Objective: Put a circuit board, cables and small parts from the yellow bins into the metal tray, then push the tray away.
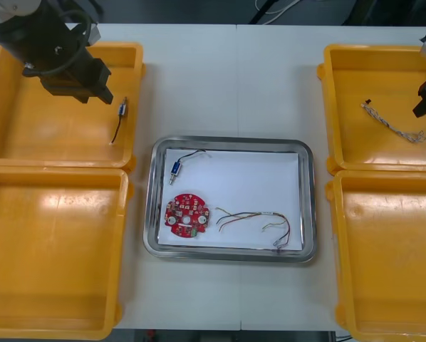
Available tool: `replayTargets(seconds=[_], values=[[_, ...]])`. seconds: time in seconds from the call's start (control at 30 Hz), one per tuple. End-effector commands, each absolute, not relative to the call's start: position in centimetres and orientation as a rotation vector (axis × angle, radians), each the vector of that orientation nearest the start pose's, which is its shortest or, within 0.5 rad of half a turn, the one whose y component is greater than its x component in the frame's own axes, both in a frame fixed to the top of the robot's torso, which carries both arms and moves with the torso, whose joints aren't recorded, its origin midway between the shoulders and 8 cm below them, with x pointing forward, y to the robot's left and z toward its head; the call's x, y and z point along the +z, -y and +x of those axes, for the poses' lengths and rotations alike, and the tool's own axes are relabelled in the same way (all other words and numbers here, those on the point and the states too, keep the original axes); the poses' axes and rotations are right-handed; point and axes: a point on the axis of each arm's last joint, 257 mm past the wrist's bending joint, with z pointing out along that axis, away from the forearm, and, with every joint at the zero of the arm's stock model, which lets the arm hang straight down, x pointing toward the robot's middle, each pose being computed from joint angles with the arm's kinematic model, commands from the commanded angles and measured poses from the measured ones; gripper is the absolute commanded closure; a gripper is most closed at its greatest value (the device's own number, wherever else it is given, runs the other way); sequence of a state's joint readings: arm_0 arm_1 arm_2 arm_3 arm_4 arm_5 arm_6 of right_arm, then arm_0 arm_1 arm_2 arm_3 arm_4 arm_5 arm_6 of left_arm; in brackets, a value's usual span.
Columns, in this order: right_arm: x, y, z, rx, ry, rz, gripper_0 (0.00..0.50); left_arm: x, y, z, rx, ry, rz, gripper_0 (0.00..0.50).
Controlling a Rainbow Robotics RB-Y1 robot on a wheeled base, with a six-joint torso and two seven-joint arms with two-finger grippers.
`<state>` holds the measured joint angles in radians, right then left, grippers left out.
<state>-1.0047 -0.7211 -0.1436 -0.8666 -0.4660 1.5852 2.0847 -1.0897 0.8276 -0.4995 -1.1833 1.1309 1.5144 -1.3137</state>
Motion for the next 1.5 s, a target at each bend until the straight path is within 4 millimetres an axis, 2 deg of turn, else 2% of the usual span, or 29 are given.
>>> replayTargets(seconds=[0.03, 0.33, 0.63, 0.93, 1.17, 1.3, 1.5], values=[[-9.3, 45.3, 58.3, -0.237, -2.635, -0.486, 0.0, -12.4, -26.3, 57.1, -0.164, -2.689, 0.269, 0.0], [-10.8, 45.2, 59.2, -0.208, -2.609, -0.59, 0.0, -14.7, -26.7, 56.4, -0.171, -2.709, 0.269, 0.0], [-11.7, 44.8, 60.3, -0.188, -2.57, -0.678, 0.0, -17.4, -25.5, 56.7, -0.203, -2.686, 0.274, 0.0], [-12.7, 43.4, 61.1, -0.188, -2.549, -0.746, 0.0, -19.5, -25.0, 56.6, -0.139, -2.703, 0.303, 0.0], [-13.2, 42.6, 61.5, -0.217, -2.518, -0.847, 0.0, -20.4, -24.1, 57.0, -0.1, -2.692, 0.314, 0.0], [-14.4, 41.7, 61.8, -0.21, -2.505, -0.876, 0.0, -20.7, -23.3, 57.0, -0.112, -2.696, 0.311, 0.0], [-15.3, 41.6, 62.1, -0.219, -2.484, -0.898, 0.0, -21.2, -22.4, 57.0, -0.118, -2.694, 0.312, 0.0]])
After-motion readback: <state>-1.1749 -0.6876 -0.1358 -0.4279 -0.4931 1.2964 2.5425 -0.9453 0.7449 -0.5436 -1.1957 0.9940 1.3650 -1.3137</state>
